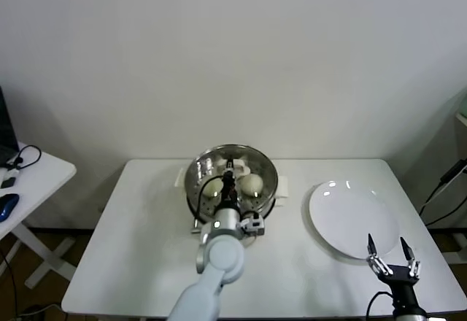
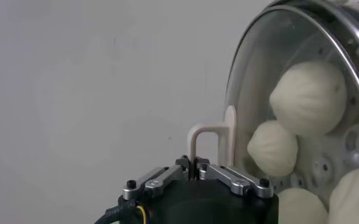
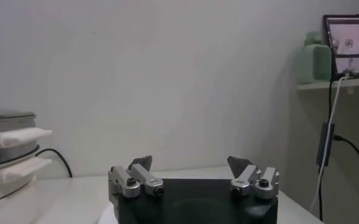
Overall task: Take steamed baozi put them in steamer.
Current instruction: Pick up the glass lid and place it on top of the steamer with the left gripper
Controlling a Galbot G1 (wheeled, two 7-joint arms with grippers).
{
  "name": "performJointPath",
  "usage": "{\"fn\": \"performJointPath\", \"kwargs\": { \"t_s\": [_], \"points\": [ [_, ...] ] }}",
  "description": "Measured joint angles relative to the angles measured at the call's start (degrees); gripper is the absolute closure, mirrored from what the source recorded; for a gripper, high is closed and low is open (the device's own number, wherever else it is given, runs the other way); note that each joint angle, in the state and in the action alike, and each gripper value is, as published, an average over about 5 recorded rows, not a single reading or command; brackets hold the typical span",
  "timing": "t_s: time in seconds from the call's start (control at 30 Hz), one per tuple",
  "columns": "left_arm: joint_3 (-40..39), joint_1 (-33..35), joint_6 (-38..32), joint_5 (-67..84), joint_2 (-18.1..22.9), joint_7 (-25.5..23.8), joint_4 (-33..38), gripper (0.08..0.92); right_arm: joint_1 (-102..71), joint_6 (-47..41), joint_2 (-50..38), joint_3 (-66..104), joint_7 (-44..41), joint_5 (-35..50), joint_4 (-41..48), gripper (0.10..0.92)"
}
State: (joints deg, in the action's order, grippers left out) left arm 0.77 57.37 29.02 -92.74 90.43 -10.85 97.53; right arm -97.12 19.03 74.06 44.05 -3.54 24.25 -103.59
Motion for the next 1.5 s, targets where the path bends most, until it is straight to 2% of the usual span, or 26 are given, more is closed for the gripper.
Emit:
{"fn": "performJointPath", "kwargs": {
  "t_s": [0.47, 0.57, 0.97, 1.3, 1.5],
  "points": [
    [0.1, 0.9, -0.5, -0.1, 0.7, 1.8, -0.7, 0.860, 0.2, -0.1, 0.2, 0.1, -0.1, 0.0, -0.3, 0.203],
    [0.1, 1.0, -0.5, 0.0, 0.7, 2.2, -0.7, 0.833, 0.2, -0.1, 0.1, 0.2, -0.1, 0.0, -0.4, 0.203],
    [0.0, 1.5, -0.5, 0.2, -0.1, 2.8, 0.6, 0.502, 0.1, 0.0, 0.2, 0.0, -0.5, -0.1, -0.5, 0.203],
    [0.4, 2.8, -0.2, 1.8, -2.7, 2.7, 4.0, 0.219, 0.2, -0.1, 0.5, -0.6, -0.7, -0.3, -0.4, 0.203],
    [0.7, 4.2, -0.2, 4.2, -5.1, 1.9, 7.0, 0.178, 0.3, -0.2, 0.5, -1.0, -0.7, -0.5, -0.2, 0.203]
  ]
}}
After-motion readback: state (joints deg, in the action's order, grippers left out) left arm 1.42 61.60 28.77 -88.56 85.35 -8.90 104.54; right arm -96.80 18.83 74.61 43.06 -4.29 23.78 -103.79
